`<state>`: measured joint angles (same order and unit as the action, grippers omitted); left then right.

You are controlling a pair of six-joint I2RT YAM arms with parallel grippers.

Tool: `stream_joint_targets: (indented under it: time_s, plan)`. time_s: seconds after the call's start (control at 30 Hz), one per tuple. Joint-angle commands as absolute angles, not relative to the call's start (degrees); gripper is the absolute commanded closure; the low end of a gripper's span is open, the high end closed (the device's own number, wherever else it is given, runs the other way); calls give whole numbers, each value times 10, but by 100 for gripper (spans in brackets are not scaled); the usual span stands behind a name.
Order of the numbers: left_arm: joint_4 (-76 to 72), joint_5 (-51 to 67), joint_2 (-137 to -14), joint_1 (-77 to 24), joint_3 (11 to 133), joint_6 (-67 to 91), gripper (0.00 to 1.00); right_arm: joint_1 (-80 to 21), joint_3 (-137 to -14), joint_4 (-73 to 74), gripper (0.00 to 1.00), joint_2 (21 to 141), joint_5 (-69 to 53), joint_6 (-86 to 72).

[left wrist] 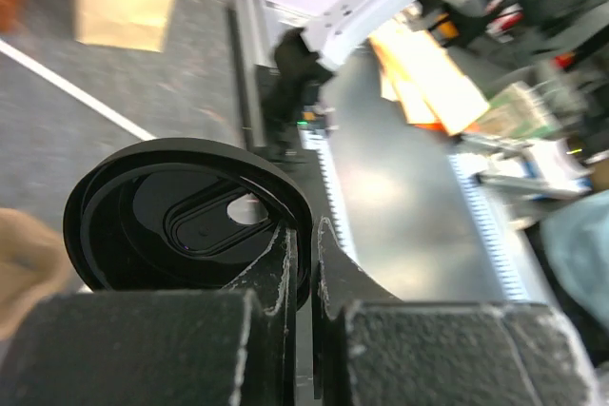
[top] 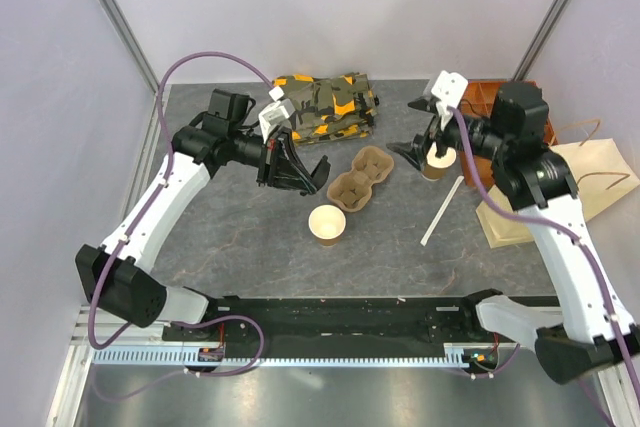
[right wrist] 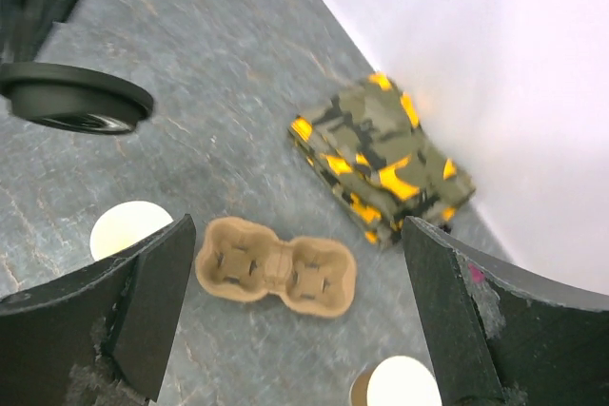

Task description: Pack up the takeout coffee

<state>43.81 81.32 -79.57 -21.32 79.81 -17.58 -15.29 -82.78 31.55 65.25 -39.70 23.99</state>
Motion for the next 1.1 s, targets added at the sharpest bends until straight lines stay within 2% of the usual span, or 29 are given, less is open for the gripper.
stream_joint_targets:
  time_s: [0.0,0.13,0.27,0.37,0.5,0.57,0.63,0.8,1.0,1.07]
  plan:
    - [403,923,-766,-228,792,-26,98,-197,-768,249,3,603,-393,299]
    - [403,924,-769,-236,790,25,98,-271,-756,284,4,589,-389,388]
    - [401,906,-754,-257,783,31,98,-314,-771,402,4,591,-416,507]
    - [402,891,-733,-282,764,10,97,-333,-773,400,11,592,-432,506]
    - [401,902,-717,-290,733,1,97,-384,-795,408,25,606,-429,523]
    - [402,914,-718,-291,724,4,98,-428,-807,437,25,622,-406,544]
    - [402,925,-717,-297,716,4,98,-480,-816,459,21,628,-380,557]
    - [400,922,-713,-317,707,1,97,-549,-793,437,18,628,-316,568]
    - [399,910,-700,-339,688,1,97,-578,-799,434,21,649,-296,574]
    - [400,911,-700,-339,686,1,97,-584,-801,437,26,653,-296,577]
